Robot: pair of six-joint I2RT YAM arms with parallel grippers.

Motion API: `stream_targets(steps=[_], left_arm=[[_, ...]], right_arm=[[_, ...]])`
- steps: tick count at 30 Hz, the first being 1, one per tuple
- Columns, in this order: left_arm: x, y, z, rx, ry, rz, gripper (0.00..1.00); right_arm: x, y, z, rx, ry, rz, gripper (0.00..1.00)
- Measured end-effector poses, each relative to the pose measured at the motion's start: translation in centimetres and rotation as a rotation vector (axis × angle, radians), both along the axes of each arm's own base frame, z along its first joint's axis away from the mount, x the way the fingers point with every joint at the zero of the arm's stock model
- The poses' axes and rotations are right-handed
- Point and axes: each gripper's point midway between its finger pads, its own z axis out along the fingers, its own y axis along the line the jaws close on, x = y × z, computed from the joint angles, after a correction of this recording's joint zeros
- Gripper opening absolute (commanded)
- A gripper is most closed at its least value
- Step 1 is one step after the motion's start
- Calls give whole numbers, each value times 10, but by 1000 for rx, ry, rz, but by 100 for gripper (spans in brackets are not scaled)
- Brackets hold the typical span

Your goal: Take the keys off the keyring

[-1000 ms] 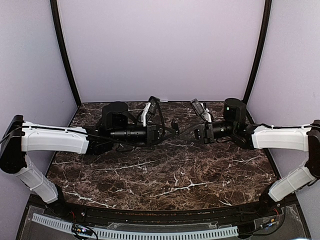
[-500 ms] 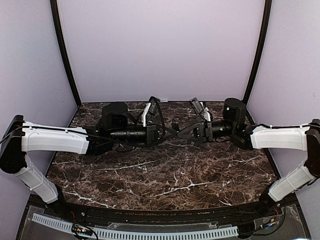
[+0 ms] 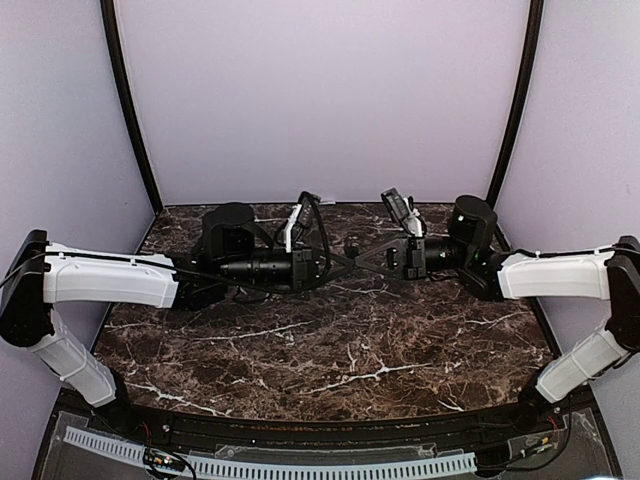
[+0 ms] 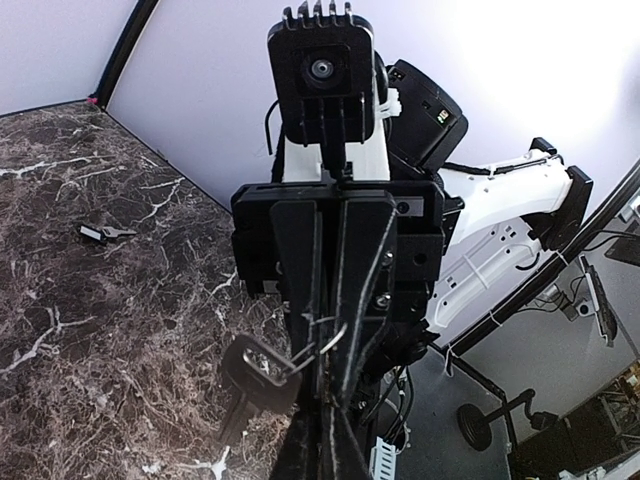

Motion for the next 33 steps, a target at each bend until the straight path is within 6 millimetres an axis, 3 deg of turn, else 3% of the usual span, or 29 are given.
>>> stream_targets(steps=[5, 12, 16, 21, 25, 29, 33], left_arm=[[0, 0, 1, -4, -1, -2, 1], [6, 4, -9, 33, -10, 34, 48], [14, 24, -26, 96, -42, 121, 60], [17, 48, -20, 127, -157, 191, 61], [17, 49, -22, 162, -248, 180, 59], [17, 47, -27, 184, -307, 161, 56], [12, 46, -32, 179, -355, 125, 51]], right_arm=[[-1, 0, 1, 7, -2, 1, 0], [1, 0, -5, -37, 11, -6, 0], [9, 2, -16, -162, 62, -38, 0], [15, 0, -31, -353, 161, -59, 0], [15, -8, -69, -564, 283, -64, 0], [-7, -34, -121, -804, 447, -57, 0], [-25, -50, -134, -912, 531, -45, 0]])
